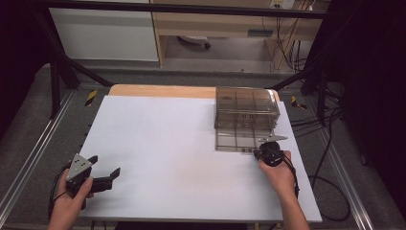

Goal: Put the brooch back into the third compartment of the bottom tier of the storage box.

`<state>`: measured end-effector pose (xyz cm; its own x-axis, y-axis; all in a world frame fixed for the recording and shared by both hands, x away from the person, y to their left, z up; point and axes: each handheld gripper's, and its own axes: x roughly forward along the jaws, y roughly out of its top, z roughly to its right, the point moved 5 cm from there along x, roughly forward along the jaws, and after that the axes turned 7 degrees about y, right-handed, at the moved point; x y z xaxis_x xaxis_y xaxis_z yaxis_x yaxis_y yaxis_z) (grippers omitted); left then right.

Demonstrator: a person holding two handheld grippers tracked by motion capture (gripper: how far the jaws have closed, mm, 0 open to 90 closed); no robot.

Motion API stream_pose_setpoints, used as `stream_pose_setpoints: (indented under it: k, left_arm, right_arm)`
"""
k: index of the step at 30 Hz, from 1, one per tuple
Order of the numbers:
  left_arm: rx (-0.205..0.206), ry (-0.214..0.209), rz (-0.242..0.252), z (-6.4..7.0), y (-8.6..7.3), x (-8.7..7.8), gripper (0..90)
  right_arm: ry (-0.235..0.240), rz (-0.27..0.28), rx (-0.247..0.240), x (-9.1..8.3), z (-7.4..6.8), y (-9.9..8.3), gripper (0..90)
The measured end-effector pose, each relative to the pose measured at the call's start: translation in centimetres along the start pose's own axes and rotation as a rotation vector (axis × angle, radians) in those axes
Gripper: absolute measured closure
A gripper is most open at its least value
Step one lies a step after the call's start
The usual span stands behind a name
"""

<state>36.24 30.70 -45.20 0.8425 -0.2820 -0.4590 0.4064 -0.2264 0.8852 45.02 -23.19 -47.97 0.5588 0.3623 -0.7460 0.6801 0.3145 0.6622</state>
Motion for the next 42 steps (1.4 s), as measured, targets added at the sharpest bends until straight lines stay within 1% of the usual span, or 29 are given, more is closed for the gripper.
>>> stream_pose_setpoints:
  k: [5,12,23,31,35,37,42]
  left_arm:
    - [0.0,0.0,-0.001,0.0,0.0,0.0,4.5]
    - [0.0,-0.001,0.0,0.0,0.0,0.0,4.5]
    - [0.001,0.0,0.0,0.0,0.0,0.0,4.5]
    - [0.001,0.0,0.0,0.0,0.0,0.0,4.5]
    - [0.001,0.0,0.0,0.0,0.0,0.0,4.5]
    - [0.002,0.0,0.0,0.0,0.0,0.0,4.5]
    - [0.0,-0.001,0.0,0.0,0.0,0.0,4.5]
  right_arm:
    - [0.0,-0.004,-0.013,0.0,-0.1,0.3,90.0]
    - [0.0,-0.005,-0.013,0.1,0.0,0.4,90.0]
    - [-0.001,-0.004,-0.001,0.3,0.3,0.7,90.0]
    - [0.003,-0.002,-0.002,0.6,0.2,0.8,90.0]
    - [0.006,-0.001,0.007,0.6,0.2,0.9,90.0]
    - [0.0,0.001,0.008,0.7,0.3,1.0,90.0]
    - [-0.004,-0.004,-0.001,0.8,0.4,1.4,90.0]
